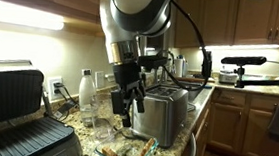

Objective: Put two slices of bread in the bread toaster

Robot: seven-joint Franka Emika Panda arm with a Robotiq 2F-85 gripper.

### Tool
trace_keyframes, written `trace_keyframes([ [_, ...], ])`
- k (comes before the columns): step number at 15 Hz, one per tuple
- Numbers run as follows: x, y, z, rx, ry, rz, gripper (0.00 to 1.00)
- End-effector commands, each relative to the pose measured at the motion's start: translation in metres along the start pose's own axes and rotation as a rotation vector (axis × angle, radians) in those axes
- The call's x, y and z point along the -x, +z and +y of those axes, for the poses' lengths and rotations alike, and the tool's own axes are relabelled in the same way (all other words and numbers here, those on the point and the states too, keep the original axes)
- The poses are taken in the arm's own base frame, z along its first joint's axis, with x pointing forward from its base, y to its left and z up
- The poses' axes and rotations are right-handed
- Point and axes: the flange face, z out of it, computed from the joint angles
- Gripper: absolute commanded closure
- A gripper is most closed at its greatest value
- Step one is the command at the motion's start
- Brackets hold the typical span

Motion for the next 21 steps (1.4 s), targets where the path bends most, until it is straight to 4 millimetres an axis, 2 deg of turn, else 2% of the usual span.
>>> trace_keyframes([
  [1, -0.006, 0.005, 0.001, -0.045, 0.024, -0.001, 0.0],
  [21, -0.043, 0.047, -0.01, -0.12, 0.007, -0.051, 0.0],
])
